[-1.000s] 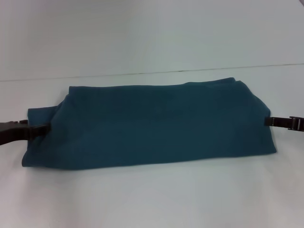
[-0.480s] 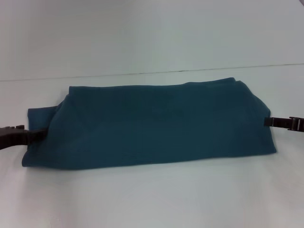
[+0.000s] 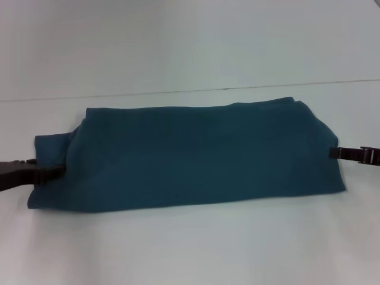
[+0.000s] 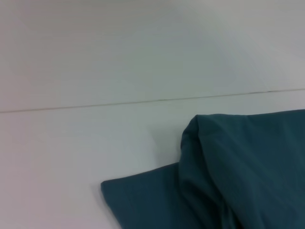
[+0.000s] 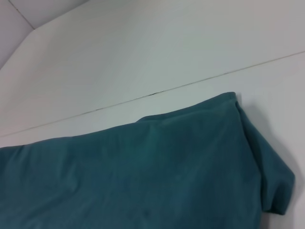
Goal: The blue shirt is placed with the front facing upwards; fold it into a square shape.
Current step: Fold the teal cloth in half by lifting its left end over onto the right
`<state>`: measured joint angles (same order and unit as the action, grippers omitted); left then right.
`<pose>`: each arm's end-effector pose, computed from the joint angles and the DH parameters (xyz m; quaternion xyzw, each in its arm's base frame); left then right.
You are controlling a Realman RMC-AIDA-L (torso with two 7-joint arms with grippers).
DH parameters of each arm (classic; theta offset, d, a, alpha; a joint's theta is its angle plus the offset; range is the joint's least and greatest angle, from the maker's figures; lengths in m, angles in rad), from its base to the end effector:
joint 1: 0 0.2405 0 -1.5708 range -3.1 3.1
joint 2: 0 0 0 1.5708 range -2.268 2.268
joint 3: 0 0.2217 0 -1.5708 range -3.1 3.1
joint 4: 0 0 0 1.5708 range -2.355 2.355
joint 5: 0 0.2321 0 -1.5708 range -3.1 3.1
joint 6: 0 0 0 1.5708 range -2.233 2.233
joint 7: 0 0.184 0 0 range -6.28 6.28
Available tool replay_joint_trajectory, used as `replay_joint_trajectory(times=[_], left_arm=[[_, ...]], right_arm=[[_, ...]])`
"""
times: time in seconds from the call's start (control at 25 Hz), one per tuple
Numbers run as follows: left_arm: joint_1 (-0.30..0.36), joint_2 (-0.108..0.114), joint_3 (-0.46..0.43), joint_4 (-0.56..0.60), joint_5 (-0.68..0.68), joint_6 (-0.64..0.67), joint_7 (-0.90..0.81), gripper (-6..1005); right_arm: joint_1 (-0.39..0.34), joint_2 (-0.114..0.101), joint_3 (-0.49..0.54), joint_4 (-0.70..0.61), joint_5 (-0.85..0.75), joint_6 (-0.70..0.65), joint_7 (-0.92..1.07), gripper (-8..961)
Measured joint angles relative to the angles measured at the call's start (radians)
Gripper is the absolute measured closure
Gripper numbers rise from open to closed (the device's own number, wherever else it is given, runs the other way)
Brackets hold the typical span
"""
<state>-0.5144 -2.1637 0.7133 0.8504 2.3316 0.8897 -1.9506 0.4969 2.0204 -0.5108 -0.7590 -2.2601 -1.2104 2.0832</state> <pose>-0.3168 0.4167 0.0140 -0.8080 -0.4368 -0.0808 0.3871 0.3382 0.3847 0.0574 -0.7563 0.5530 0.1737 0.3033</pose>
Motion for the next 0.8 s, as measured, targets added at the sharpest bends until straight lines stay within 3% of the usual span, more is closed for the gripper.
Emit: replay_joint_trajectory(times=[0.8], left_arm=[[-0.016, -0.001, 0.042, 0.003, 0.0, -0.012, -0.006, 264]], right_arm=[[0.001, 0.004, 0.0, 0.0, 0.001, 0.0, 0.0, 361]])
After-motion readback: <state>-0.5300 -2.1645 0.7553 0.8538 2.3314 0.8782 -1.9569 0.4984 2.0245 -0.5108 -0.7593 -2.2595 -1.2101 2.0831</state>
